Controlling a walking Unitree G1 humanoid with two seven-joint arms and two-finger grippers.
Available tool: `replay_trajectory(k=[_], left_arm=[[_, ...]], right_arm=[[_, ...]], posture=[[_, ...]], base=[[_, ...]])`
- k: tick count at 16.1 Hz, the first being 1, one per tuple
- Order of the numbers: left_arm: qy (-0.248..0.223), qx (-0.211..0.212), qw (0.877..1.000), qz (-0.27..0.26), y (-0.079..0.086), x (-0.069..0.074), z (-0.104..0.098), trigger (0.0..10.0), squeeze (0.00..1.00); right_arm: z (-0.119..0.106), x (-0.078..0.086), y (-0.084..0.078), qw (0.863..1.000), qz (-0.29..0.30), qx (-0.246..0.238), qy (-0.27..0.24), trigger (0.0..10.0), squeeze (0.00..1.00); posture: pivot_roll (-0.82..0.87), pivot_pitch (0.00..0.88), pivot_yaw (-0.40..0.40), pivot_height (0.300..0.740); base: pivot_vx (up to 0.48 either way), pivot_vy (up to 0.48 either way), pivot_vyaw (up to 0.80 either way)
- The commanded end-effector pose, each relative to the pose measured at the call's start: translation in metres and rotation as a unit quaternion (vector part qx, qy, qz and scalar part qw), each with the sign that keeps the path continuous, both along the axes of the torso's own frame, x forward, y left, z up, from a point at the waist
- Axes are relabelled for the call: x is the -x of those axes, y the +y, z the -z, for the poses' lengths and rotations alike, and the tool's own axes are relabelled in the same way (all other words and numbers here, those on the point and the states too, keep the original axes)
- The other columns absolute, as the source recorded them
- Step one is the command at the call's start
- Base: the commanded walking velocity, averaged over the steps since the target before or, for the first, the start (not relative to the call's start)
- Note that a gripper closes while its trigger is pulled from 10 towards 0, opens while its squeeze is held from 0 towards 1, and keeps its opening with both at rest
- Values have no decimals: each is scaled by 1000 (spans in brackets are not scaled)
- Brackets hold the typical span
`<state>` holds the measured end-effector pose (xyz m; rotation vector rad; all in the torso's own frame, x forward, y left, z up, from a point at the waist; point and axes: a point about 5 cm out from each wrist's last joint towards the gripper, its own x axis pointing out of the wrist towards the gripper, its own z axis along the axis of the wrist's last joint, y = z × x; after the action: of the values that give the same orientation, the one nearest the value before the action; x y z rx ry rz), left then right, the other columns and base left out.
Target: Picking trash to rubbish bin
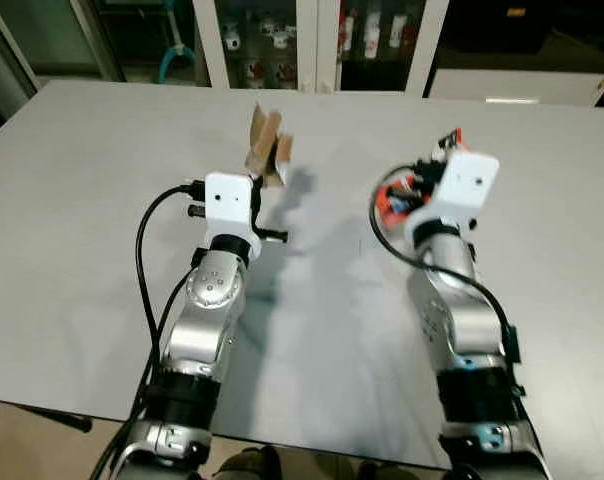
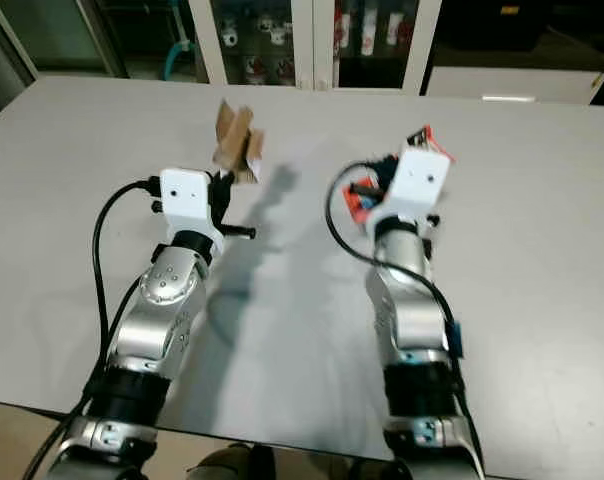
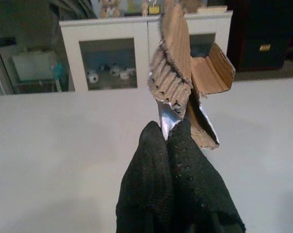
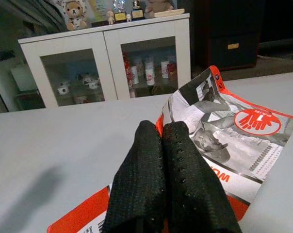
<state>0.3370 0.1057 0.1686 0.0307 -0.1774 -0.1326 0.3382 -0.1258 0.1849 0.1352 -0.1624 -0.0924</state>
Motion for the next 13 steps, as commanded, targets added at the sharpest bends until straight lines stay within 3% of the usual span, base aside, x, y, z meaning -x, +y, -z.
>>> replay_trajectory(k=[1, 5, 8, 13], left_arm=[[-6, 1, 1000, -5, 0, 3, 1, 10000, 0], [-13, -38, 999, -10, 4, 6, 6, 10000, 0], [-11, -32, 999, -14, 9, 9, 11, 10000, 0], [-4, -48, 998, -36, 23, 11, 22, 10000, 0]], right_arm=[[-8, 3, -2, 1000, -4, -3, -25, 10000, 0], [-9, 6, -13, 999, -11, 14, -36, 10000, 0], [14, 15, -25, 999, -13, 36, -6, 10000, 0], [30, 27, -37, 999, -8, 42, 16, 10000, 0]], posture=[[-49, 59, 35, 740], [-53, 35, 23, 740], [-46, 19, 29, 740], [-52, 0, 30, 740]], base=[[0, 0, 0], [0, 0, 0], [0, 0, 0], [0, 0, 0]])
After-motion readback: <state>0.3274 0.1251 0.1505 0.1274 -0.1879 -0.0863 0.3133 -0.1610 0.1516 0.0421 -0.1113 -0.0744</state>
